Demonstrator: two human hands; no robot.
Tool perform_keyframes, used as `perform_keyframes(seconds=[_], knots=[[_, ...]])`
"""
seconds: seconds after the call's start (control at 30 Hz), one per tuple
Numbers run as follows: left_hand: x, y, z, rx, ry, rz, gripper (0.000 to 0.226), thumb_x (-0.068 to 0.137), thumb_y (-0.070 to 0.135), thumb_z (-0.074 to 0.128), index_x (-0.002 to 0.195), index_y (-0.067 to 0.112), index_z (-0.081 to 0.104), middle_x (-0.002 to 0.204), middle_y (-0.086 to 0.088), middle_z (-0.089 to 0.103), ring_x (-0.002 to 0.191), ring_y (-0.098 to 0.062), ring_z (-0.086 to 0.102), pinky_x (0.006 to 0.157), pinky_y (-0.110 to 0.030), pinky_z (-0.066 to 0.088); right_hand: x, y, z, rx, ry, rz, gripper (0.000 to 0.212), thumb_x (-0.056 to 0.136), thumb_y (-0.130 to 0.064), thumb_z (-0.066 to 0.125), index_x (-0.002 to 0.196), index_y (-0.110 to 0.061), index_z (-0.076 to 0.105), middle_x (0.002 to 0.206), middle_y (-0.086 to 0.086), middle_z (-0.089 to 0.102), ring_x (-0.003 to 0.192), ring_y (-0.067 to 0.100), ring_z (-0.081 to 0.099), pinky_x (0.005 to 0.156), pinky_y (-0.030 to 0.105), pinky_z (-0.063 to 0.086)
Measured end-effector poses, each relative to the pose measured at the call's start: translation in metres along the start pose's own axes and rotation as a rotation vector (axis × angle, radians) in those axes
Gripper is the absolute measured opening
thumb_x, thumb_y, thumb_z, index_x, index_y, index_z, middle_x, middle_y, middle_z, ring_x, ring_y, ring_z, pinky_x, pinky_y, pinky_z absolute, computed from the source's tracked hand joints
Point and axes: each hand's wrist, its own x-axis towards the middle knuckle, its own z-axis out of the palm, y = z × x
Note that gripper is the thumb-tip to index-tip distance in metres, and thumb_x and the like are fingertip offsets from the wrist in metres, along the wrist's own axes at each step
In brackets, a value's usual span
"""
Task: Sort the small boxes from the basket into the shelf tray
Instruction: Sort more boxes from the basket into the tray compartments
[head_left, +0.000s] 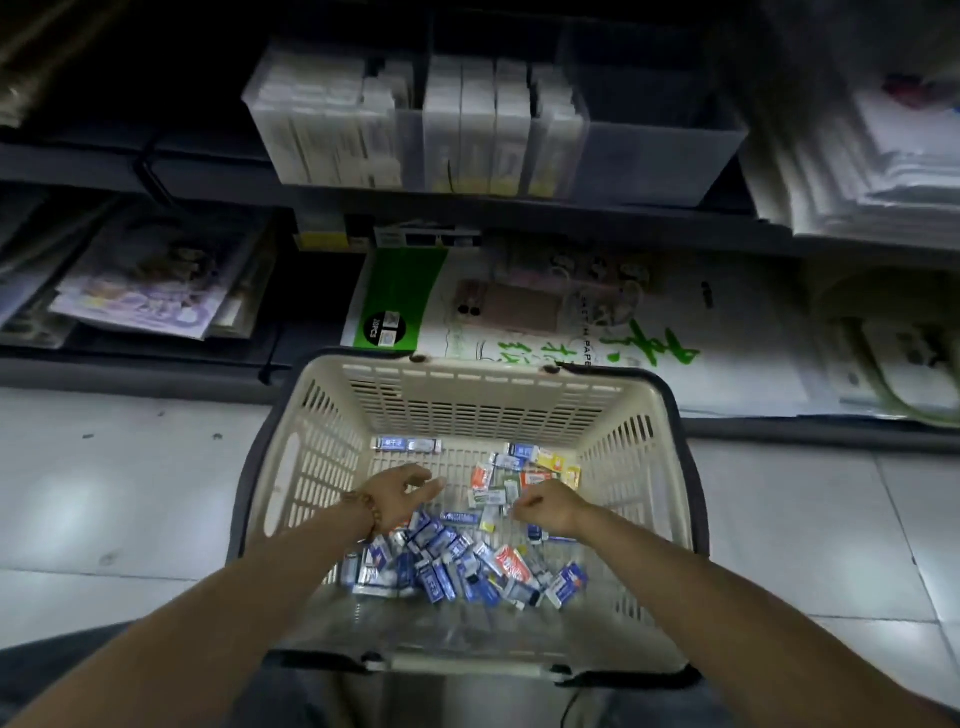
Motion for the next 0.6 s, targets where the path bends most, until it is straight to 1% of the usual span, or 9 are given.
perform_keyframes(seconds=[0.07, 0.13, 0.23, 0.33, 0.37, 0.43, 0.47, 0.53, 0.6], knots=[[0.01, -0.013, 0.025, -0.071, -0.03, -0.044, 0.038, 0.096, 0.04, 0.041, 0.11, 0.009, 0.059, 0.104, -0.005, 0.059, 0.1, -0.019, 0.054, 0.084, -0.022, 0.038, 0.018, 0.015, 0.021, 0.01, -0.05, 0.057, 0.038, 0.094, -0.026, 0.055, 0.121, 0.0, 0.06, 0.132, 0.015, 0.056, 0.12, 0.027, 0.053, 0.1, 0.03, 0.041], [0.018, -0.025, 0.048, -0.093, -0.04, -0.076, 0.032, 0.098, 0.035, 0.039, 0.095, 0.01, 0.057, 0.092, -0.007, 0.056, 0.093, -0.018, 0.052, 0.078, -0.022, 0.036, 0.033, 0.026, 0.038, 0.033, -0.103, 0.093, 0.049, 0.096, -0.029, 0.053, 0.135, 0.0, 0.047, 0.146, 0.014, 0.041, 0.13, 0.028, 0.044, 0.105, 0.032, 0.036], [0.03, -0.037, 0.068, -0.159, -0.059, -0.134, 0.037, 0.1, 0.033, 0.035, 0.104, 0.005, 0.06, 0.103, -0.016, 0.059, 0.101, -0.023, 0.054, 0.087, -0.026, 0.039, 0.052, 0.034, 0.054, 0.103, -0.034, 0.07, 0.054, 0.093, -0.023, 0.057, 0.14, -0.004, 0.037, 0.145, 0.015, 0.039, 0.128, 0.028, 0.044, 0.103, 0.036, 0.039], [0.038, -0.039, 0.071, -0.398, 0.005, -0.202, 0.046, 0.095, 0.045, 0.037, 0.107, 0.009, 0.062, 0.107, -0.014, 0.061, 0.1, -0.023, 0.057, 0.084, -0.026, 0.038, 0.064, 0.031, 0.068, 0.259, 0.131, -0.003, 0.058, 0.089, -0.011, 0.063, 0.141, -0.012, 0.036, 0.126, 0.012, 0.046, 0.106, 0.021, 0.05, 0.09, 0.031, 0.044], [0.041, -0.04, 0.07, -0.44, 0.026, -0.217, 0.046, 0.096, 0.043, 0.037, 0.116, 0.009, 0.06, 0.116, -0.012, 0.059, 0.108, -0.023, 0.055, 0.087, -0.026, 0.038, 0.066, 0.029, 0.069, 0.276, 0.174, -0.03, 0.062, 0.088, -0.01, 0.064, 0.142, -0.015, 0.035, 0.122, 0.009, 0.043, 0.102, 0.019, 0.049, 0.088, 0.03, 0.045], [0.047, -0.043, 0.071, -0.415, 0.039, -0.207, 0.045, 0.099, 0.035, 0.038, 0.131, 0.006, 0.05, 0.134, -0.013, 0.051, 0.124, -0.026, 0.047, 0.096, -0.025, 0.034, 0.07, 0.029, 0.071, 0.139, 0.221, -0.079, 0.063, 0.088, -0.018, 0.065, 0.143, -0.021, 0.036, 0.128, 0.006, 0.036, 0.108, 0.021, 0.051, 0.093, 0.03, 0.046], [0.049, -0.045, 0.073, -0.397, 0.048, -0.202, 0.045, 0.099, 0.033, 0.038, 0.133, 0.006, 0.048, 0.136, -0.014, 0.049, 0.125, -0.027, 0.046, 0.097, -0.024, 0.034, 0.071, 0.03, 0.072, 0.03, 0.222, -0.098, 0.064, 0.087, -0.022, 0.066, 0.143, -0.023, 0.036, 0.132, 0.006, 0.034, 0.112, 0.023, 0.051, 0.094, 0.03, 0.046], [0.051, -0.047, 0.078, -0.418, 0.077, -0.2, 0.045, 0.098, 0.035, 0.039, 0.132, 0.007, 0.049, 0.134, -0.014, 0.051, 0.122, -0.026, 0.048, 0.094, -0.024, 0.034, 0.07, 0.032, 0.075, -0.085, 0.235, -0.103, 0.067, 0.084, -0.023, 0.069, 0.142, -0.024, 0.037, 0.134, 0.003, 0.034, 0.112, 0.022, 0.05, 0.091, 0.028, 0.044], [0.052, -0.048, 0.083, -0.446, 0.098, -0.185, 0.043, 0.098, 0.037, 0.038, 0.128, 0.01, 0.052, 0.13, -0.011, 0.054, 0.112, -0.022, 0.051, 0.088, -0.023, 0.034, 0.068, 0.033, 0.082, -0.04, 0.302, -0.089, 0.06, 0.081, -0.017, 0.072, 0.134, -0.021, 0.044, 0.13, 0.001, 0.036, 0.1, 0.018, 0.052, 0.087, 0.026, 0.045]])
